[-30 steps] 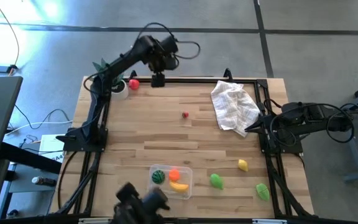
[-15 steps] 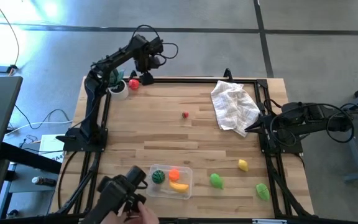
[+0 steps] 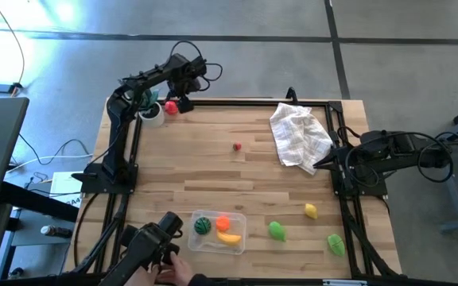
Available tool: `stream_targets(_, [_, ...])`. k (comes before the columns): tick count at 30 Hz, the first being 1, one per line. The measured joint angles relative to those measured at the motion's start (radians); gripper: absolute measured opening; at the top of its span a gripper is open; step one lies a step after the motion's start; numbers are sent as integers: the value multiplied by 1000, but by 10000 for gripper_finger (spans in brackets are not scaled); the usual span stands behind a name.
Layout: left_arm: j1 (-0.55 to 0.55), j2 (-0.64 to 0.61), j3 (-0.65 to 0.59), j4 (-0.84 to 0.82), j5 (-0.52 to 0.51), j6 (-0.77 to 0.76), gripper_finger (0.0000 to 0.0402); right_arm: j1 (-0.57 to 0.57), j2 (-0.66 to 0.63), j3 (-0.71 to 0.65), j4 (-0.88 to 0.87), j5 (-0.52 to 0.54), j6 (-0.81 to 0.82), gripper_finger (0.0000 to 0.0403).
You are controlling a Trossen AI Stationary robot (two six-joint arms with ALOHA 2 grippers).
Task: Pick and placing Produce into tupperware
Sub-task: Put the apple into the bin
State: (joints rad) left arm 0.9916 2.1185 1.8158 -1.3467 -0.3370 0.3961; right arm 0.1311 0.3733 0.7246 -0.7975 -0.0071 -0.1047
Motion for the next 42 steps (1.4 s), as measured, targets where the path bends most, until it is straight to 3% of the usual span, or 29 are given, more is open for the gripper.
stream_targets(11, [43, 0, -112, 100, 27, 42, 232, 0, 0, 0, 0, 0, 0, 16])
stream_targets(27, [48, 0, -112, 99, 18, -22, 233, 0, 0, 0, 0, 0, 0, 16])
stream_targets(42, [51, 0, -112, 91, 23, -12, 308, 0, 0, 0, 0, 0, 0, 16])
